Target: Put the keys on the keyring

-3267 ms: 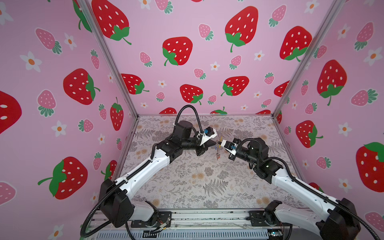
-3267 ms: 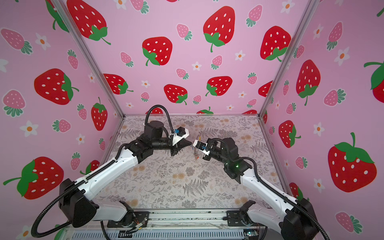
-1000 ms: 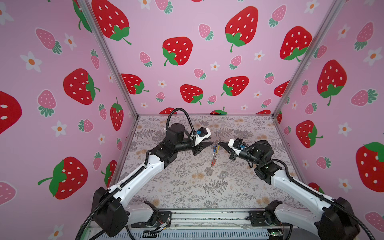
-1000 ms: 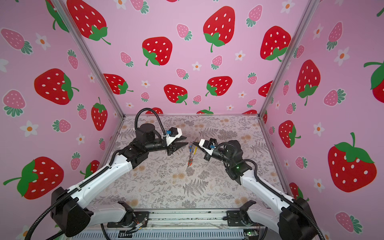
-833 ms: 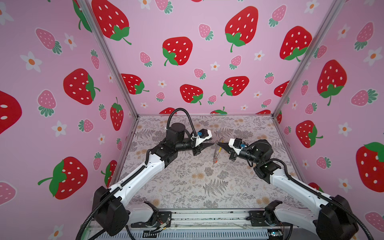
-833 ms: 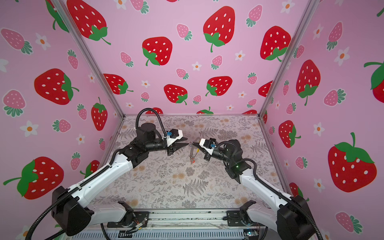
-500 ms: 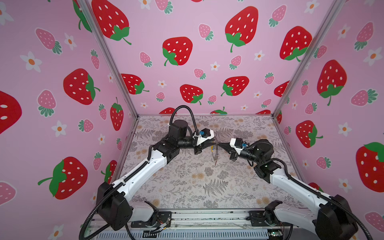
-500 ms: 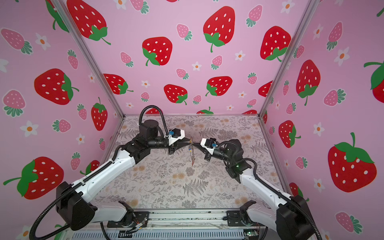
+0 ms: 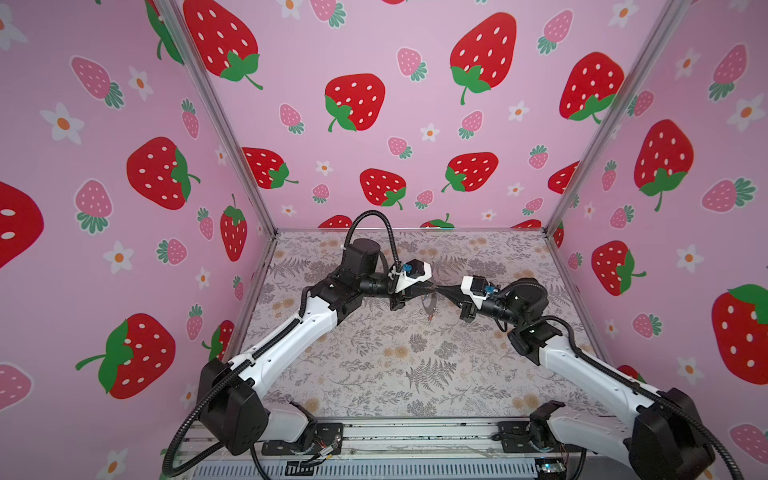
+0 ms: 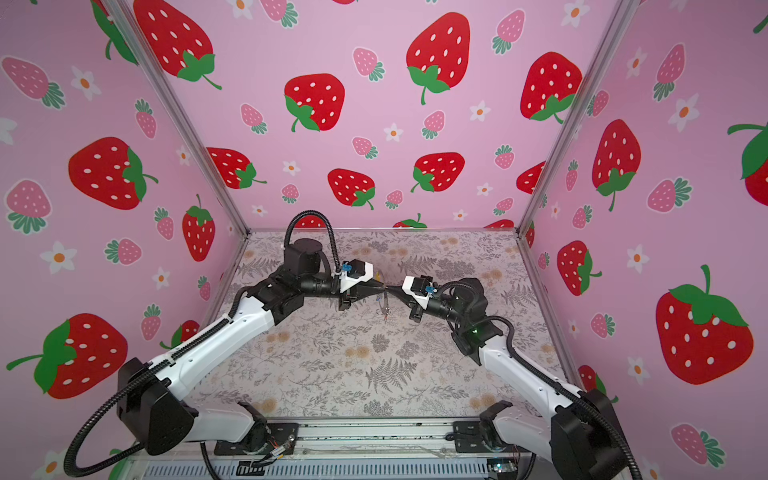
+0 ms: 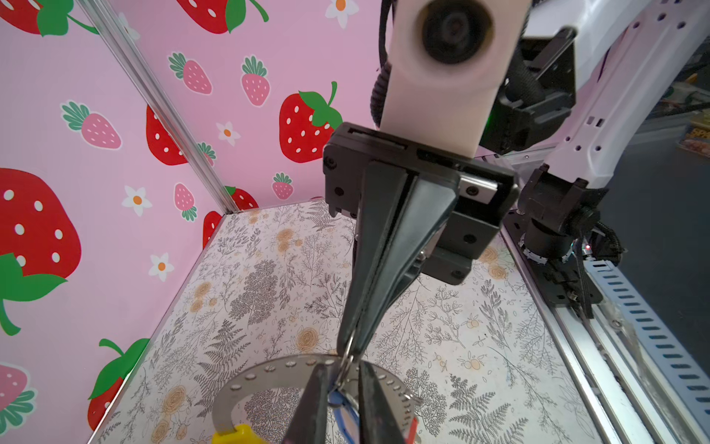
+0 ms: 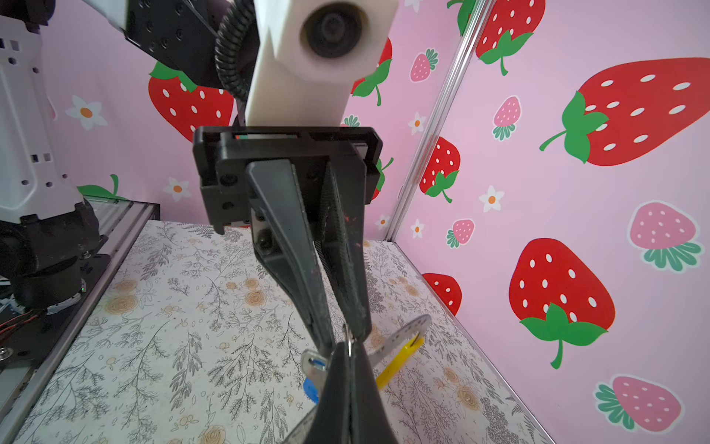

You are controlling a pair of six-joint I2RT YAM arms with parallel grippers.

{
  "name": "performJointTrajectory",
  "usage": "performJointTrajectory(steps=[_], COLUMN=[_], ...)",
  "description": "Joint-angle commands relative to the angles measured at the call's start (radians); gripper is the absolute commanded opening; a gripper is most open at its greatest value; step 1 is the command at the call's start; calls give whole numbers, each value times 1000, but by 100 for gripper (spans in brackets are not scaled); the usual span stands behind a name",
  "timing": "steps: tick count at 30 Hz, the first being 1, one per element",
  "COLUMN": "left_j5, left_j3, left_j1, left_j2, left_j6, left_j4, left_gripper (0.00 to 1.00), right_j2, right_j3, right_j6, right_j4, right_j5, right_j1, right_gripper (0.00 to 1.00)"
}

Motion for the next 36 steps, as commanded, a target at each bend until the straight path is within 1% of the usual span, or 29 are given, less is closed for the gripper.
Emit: performJointTrajectory(steps=[1,6,7,8,12,13,14,17,21,24,28,30,33,36], left_j5=[22,16,15,12,9,7,0,-36,-114,-176,-272,-325,-400,-445], left_j3=[56,67,69,72,96,105,116,170,267,335,405,431,464,479], left_j1=[-10,-16,-16,-16,-19,-21,-20,-24,-37,-49,-78,-98,-129,-150], left_j2=[14,21,21,21,27,29,32,45,74,93,114,123,144,153], left_j6=[44,60,61,61,68,72,73,95,145,175,213,224,243,252], left_j4=[-43,-66,-65,-66,-94,-109,-127,-218,-377,-475,-565,-592,-628,-636], left_gripper=[14,7,2,0,0,0,0,0,0,0,0,0,0,0], right_j2=[3,3,4,6,9,7,4,-19,-48,-67,-74,-75,-73,-64], right_j3=[21,18,17,17,17,21,21,28,74,122,168,182,182,181], right_j6=[14,17,17,19,16,10,1,-47,-177,-267,-335,-334,-306,-289], right_j4=[54,60,60,60,49,37,22,-39,-205,-331,-430,-441,-413,-402], right_j5=[-34,-37,-39,-40,-30,-21,-5,58,111,139,143,119,89,59], right_j1=[-6,-9,-9,-10,-12,-12,-14,-17,-23,-24,-25,-25,-24,-24], right_gripper=[0,0,0,0,0,3,9,22,29,30,29,27,23,22])
